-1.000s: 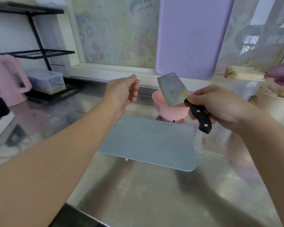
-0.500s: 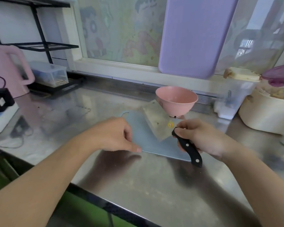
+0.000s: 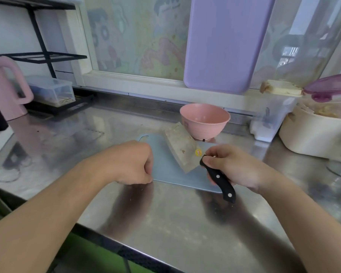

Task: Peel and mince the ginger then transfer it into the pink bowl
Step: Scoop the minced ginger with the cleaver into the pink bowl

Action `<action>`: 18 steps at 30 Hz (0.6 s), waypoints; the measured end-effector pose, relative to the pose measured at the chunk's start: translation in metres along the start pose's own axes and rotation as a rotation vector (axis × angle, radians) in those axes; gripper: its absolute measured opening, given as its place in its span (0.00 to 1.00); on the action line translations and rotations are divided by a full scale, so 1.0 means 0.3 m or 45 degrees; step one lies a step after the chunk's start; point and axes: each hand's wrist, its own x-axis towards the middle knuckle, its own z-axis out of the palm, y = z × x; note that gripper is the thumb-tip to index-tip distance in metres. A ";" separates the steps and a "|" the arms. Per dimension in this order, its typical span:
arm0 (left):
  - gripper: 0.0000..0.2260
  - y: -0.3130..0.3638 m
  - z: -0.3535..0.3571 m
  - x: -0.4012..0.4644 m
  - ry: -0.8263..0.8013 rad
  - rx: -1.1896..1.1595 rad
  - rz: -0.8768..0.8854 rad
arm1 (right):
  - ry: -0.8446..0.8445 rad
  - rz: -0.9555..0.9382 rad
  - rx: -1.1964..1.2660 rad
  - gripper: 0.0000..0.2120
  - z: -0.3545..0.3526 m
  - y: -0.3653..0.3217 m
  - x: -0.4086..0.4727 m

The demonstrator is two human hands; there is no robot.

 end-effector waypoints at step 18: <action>0.02 0.150 -0.154 0.133 0.370 -0.845 0.078 | 0.106 0.018 -0.523 0.04 -0.017 0.027 0.017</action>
